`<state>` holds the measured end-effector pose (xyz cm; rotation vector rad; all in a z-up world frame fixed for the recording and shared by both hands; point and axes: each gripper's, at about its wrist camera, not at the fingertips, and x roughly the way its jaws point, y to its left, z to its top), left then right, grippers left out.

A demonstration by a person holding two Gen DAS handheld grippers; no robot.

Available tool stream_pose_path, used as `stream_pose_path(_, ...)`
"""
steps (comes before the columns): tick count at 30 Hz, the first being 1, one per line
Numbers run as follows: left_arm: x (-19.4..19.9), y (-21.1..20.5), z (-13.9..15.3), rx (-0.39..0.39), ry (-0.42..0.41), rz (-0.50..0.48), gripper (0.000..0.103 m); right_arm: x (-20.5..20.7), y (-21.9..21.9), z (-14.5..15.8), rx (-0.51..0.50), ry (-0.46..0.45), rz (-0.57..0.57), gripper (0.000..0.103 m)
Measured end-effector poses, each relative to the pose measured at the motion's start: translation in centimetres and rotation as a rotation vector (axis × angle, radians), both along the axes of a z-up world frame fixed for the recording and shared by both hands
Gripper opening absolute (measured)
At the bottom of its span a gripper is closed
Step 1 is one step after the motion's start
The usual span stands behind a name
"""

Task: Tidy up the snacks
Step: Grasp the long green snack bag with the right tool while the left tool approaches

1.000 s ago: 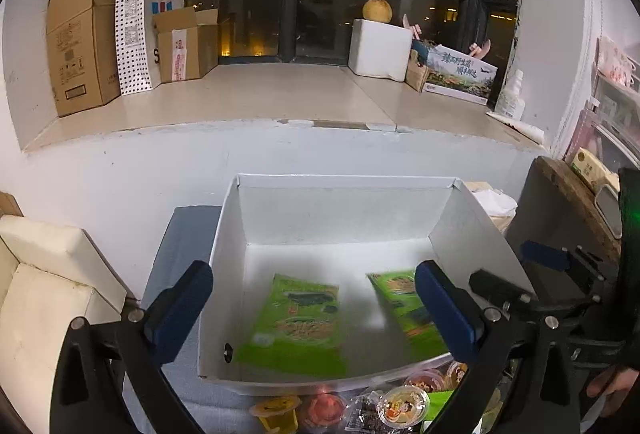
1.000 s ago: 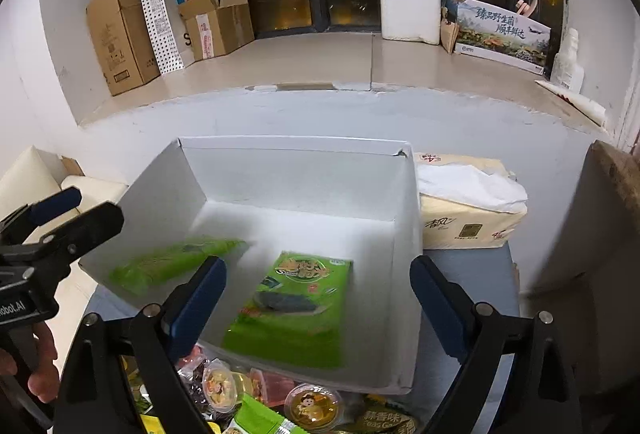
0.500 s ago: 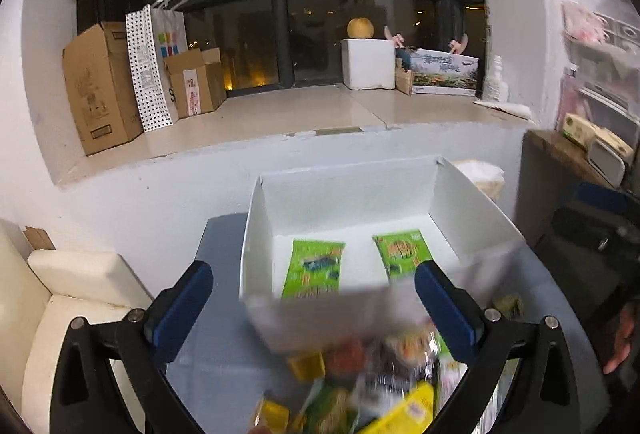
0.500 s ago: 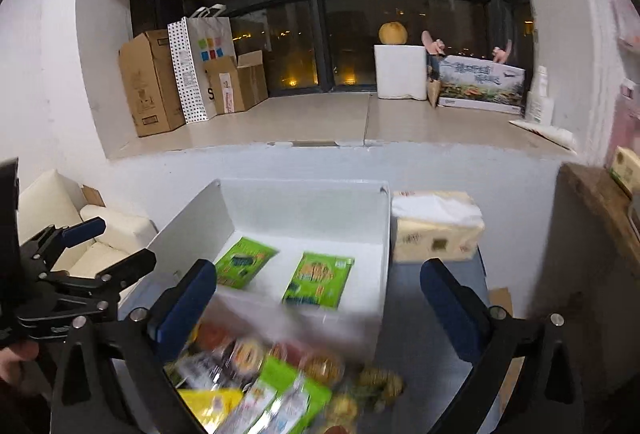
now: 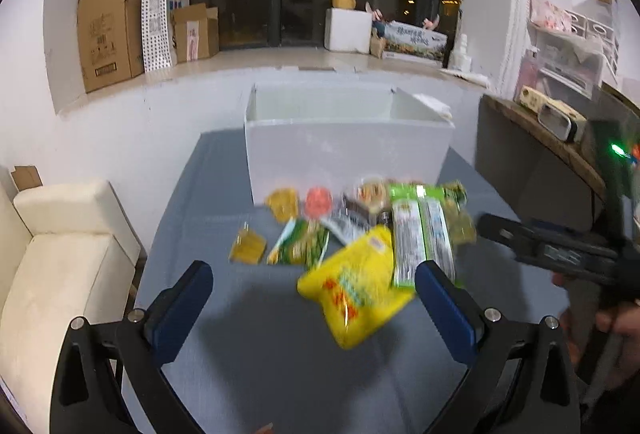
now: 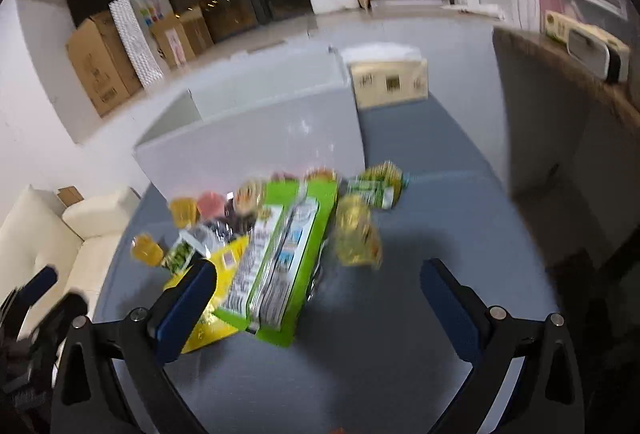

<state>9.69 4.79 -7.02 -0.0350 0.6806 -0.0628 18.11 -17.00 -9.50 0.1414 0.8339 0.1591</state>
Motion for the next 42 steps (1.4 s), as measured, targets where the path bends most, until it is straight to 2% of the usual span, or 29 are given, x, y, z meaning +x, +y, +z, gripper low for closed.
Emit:
stream_pose_path(5, -2.0, 0.9, -0.3, 0.032, 0.002, -0.014, 0.103, 1.4, 4.2, -1.7, -0.07, 0.013, 0.03, 0.103)
stream_pose_path(9, -2.7, 1.8, -0.5, 0.06, 0.019, -0.019, 0.103, 3.9, 5.7, -3.4, -0.088, 0.084, -0.001, 0.103)
stream_pose_path(13, -2.9, 2.4, -0.7, 0.057, 0.024, -0.035, 0.103, 5.7, 6.3, -5.8, -0.129, 0.154, -0.026, 0.102)
stream_pose_path(16, -2.8, 2.6, -0.8, 0.057, 0.026, -0.039, 0.103, 6.2, 5.9, -7.3, -0.105, 0.197, -0.026, 0.091)
stream_pose_path(17, -2.8, 2.6, -0.9, 0.057, 0.027, -0.04, 0.103, 6.0, 5.6, -7.2, -0.109, 0.174, -0.034, 0.086)
stream_pose_path(19, -2.6, 2.5, -0.9, 0.047, 0.027, -0.049, 0.103, 5.8, 4.9, -7.0, -0.1, 0.173, -0.041, 0.066)
stream_pose_path(22, -2.2, 2.1, -1.0, 0.039, 0.031, -0.068, 0.103, 5.5, 3.2, -6.7, -0.037, 0.196, -0.02, 0.066)
stream_pose_path(28, -1.4, 0.4, -1.2, 0.057, 0.028, -0.141, 0.103, 3.0, 1.0, -4.7, 0.004, 0.147, 0.023, 0.066)
stream_pose_path(31, -0.2, -0.6, -1.6, 0.032, 0.043, -0.185, 0.103, 1.5, -0.6, -3.1, 0.021, 0.11, 0.054, 0.066)
stream_pose_path(39, 5.4, -4.4, -5.7, 0.059, 0.143, -0.34, 0.103, -3.9, -7.0, 0.1, 0.079, 0.064, 0.076, 0.066)
stream_pose_path(42, 7.6, -5.1, -7.4, 0.079, 0.2, -0.385, 0.103, -4.7, -6.2, 1.2, 0.099, 0.063, 0.079, 0.066)
